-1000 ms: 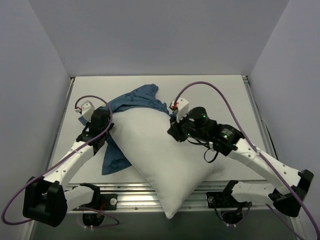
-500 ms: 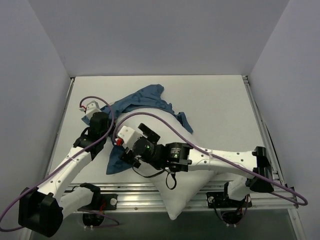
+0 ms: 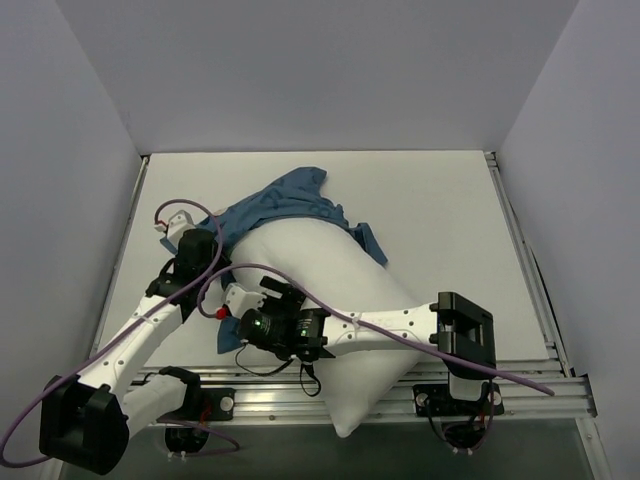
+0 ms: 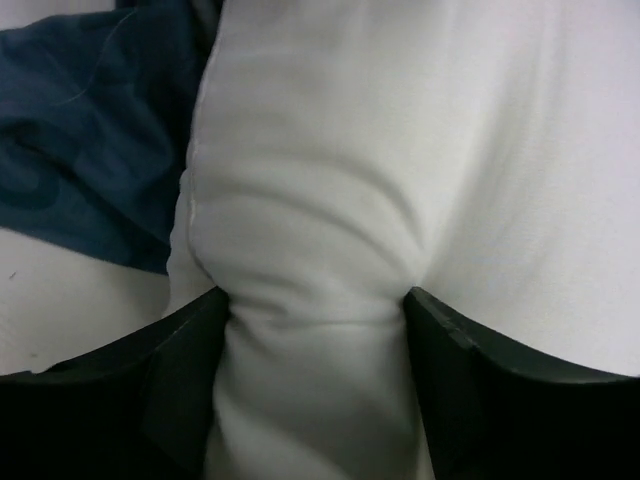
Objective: Remove the pillowcase from the pillow
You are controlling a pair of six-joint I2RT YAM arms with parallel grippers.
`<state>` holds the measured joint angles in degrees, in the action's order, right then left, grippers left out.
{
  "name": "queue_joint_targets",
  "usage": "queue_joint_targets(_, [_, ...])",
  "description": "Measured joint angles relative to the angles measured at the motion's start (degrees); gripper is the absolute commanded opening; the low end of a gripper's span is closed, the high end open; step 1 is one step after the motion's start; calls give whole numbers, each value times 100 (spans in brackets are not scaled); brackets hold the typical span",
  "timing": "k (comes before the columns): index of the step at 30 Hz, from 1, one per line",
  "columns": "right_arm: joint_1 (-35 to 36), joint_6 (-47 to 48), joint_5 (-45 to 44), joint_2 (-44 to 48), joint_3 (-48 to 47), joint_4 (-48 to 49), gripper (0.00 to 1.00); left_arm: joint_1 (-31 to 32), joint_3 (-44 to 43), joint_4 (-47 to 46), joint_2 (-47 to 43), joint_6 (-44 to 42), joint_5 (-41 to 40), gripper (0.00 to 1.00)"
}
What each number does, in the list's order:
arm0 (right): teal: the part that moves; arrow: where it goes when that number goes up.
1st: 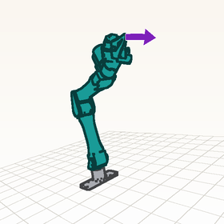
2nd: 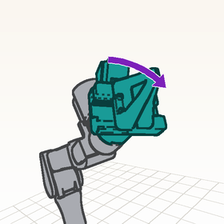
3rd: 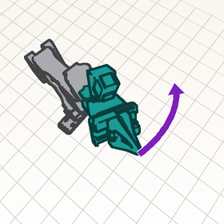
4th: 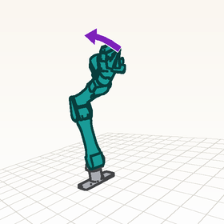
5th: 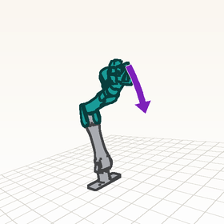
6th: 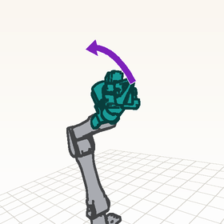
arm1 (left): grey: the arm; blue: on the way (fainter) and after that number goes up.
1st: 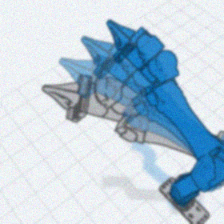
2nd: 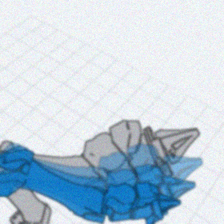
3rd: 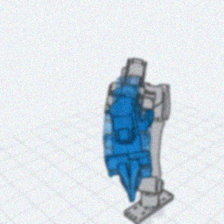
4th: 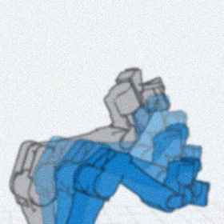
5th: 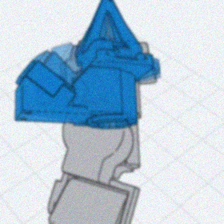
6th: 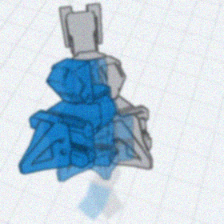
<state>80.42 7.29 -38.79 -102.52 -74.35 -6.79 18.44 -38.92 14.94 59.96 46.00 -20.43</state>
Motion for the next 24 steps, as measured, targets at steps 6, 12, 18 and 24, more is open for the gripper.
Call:
queue_joint_targets(6, [-463,-343,-184,63,142,138,0,-109,-20,24,0,52,39,28])
queue_joint_targets(12, [-1008,-490,334,634,155,81,0,-136,-605,162,-37,-284,332,77])
queue_joint_targets(18, [-1878,-844,1718,1368,-20,-111,0,-136,-870,92,-807,-597,890,91])
queue_joint_targets(24, [-3034,-1228,3493,1880,-111,-114,0,-133,-629,-61,-1440,-750,1513,90])
